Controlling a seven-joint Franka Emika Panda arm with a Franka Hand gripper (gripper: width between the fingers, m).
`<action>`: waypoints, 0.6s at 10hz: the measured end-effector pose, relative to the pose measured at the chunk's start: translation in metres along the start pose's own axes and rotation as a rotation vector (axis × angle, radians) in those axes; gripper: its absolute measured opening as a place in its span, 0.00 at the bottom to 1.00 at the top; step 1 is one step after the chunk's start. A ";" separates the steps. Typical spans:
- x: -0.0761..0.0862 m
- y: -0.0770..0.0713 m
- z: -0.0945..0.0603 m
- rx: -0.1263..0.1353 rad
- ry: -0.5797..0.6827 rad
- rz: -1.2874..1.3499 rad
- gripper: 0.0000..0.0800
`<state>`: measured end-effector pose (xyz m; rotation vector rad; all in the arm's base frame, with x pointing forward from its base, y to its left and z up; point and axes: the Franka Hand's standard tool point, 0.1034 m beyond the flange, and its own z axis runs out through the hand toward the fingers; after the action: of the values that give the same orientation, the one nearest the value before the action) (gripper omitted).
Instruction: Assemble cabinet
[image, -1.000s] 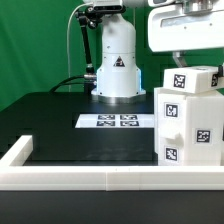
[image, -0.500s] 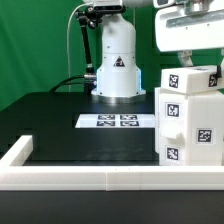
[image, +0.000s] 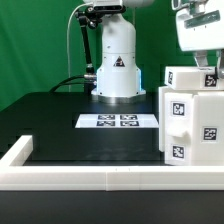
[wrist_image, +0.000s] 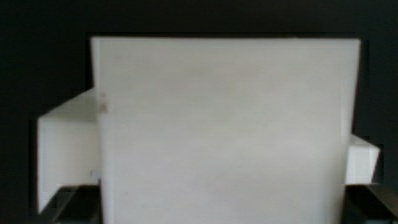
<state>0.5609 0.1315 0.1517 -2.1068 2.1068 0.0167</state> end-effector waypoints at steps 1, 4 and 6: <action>-0.001 0.000 0.000 0.001 -0.006 0.079 0.71; -0.004 -0.001 0.000 0.002 -0.027 0.202 0.71; -0.005 0.000 0.001 0.002 -0.029 0.184 0.93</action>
Offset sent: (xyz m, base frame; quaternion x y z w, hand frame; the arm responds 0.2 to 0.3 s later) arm 0.0000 0.0000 0.0000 0.0000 0.0000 0.1296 0.9916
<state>0.5612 0.1361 0.1517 -1.8923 2.2750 0.0667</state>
